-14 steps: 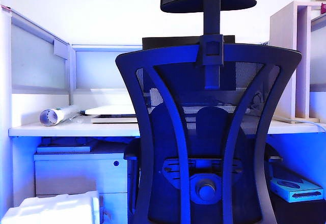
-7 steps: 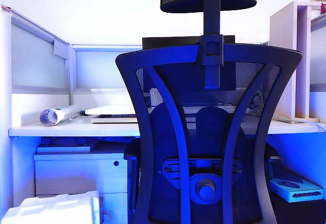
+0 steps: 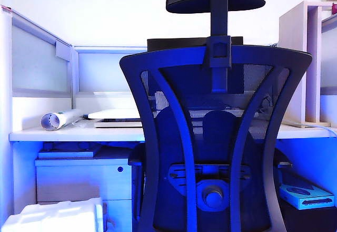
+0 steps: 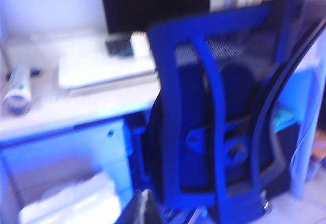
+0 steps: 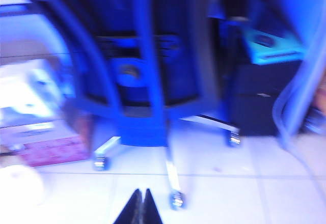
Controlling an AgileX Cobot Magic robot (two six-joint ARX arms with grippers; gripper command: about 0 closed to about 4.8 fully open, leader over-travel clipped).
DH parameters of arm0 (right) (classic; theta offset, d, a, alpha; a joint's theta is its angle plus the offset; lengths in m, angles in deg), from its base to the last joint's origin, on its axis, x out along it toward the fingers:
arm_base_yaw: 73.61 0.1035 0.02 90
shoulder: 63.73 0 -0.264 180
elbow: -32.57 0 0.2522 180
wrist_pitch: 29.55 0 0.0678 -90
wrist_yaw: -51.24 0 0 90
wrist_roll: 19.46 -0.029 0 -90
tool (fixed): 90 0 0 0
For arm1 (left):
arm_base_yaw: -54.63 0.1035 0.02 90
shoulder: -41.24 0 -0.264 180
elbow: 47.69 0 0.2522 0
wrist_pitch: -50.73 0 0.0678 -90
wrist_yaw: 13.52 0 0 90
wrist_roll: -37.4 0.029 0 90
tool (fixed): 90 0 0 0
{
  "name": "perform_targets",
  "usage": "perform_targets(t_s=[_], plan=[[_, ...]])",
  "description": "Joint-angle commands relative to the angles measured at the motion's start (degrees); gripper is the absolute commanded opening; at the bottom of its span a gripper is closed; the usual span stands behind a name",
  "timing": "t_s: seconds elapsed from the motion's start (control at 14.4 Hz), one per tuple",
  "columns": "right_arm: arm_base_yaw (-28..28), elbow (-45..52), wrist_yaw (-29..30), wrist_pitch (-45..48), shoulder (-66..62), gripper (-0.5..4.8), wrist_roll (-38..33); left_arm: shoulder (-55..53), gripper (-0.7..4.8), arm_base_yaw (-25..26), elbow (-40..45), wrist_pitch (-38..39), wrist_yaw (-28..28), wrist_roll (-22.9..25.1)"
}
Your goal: Pull out the black chair under the table.
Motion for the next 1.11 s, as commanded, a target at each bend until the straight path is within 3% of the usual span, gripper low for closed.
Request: perform_targets(t_s=[0.07,0.21,0.62,0.69,0.9,1.11], plan=[[0.1,0.1,5.2,4.3,0.0,-0.05,0.0,0.0,-0.04,0.0,0.0,-1.9,0.8,-3.1],[0.1,0.1,8.2,9.4,0.0,0.17,-0.3,0.0,-0.04,0.0,0.0,-2.0,1.9,-3.1],[0.1,-0.1,12.4,23.7,-0.1,3.68,-11.7,0.0,-0.04,0.0,0.0,-2.0,2.5,-4.3],[0.1,-0.4,12.7,25.0,-0.1,4.02,-13.4,0.0,-0.04,0.0,0.0,-2.0,2.5,-4.3],[0.1,-3.7,12.5,25.4,-0.1,4.34,-14.5,0.0,-0.05,0.0,0.0,-2.0,2.5,-4.3],[0.2,-11.1,13.1,35.2,-12.3,4.35,-14.5,0.0,-0.04,0.0,0.0,-2.0,3.3,-4.3]])
